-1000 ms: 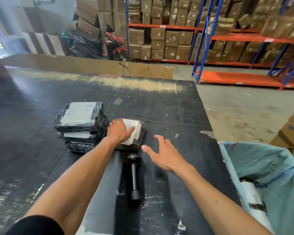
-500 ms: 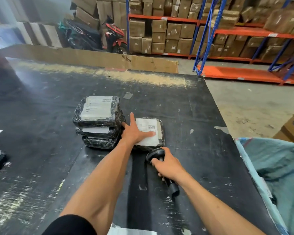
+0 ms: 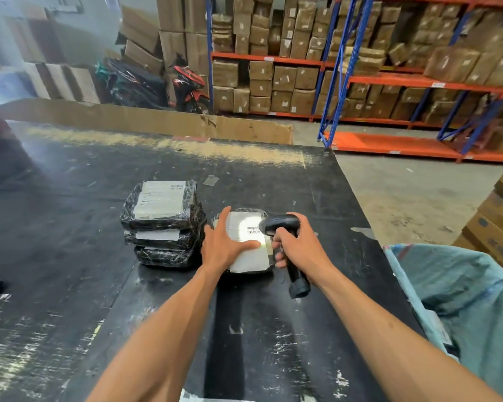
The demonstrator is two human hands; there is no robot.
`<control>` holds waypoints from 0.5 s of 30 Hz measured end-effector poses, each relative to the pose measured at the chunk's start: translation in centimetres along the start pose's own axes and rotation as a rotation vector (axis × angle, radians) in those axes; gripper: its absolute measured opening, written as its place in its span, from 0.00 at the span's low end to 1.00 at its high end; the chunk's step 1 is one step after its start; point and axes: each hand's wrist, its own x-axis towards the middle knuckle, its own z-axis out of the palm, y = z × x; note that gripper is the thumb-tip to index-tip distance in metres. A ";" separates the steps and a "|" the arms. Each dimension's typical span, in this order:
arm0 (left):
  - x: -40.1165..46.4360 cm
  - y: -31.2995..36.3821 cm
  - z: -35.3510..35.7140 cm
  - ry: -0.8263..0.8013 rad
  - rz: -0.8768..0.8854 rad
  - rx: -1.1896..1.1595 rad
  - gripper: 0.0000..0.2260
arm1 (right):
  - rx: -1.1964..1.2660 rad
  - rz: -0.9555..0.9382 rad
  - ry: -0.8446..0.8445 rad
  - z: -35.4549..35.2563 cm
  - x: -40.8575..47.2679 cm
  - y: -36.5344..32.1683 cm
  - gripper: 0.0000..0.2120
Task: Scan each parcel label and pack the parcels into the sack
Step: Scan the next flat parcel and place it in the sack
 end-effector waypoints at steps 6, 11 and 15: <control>-1.6 0.4 -0.2 0.071 0.065 0.035 0.51 | -0.110 -0.069 -0.012 0.2 -0.7 -0.6 0.24; -1.7 1.3 -0.7 0.096 0.069 0.037 0.51 | -0.093 -0.084 0.013 0.1 -1.2 -1.4 0.27; -1.6 2.1 -0.8 0.099 0.107 0.018 0.50 | -0.106 -0.109 0.031 -0.1 -1.6 -2.0 0.30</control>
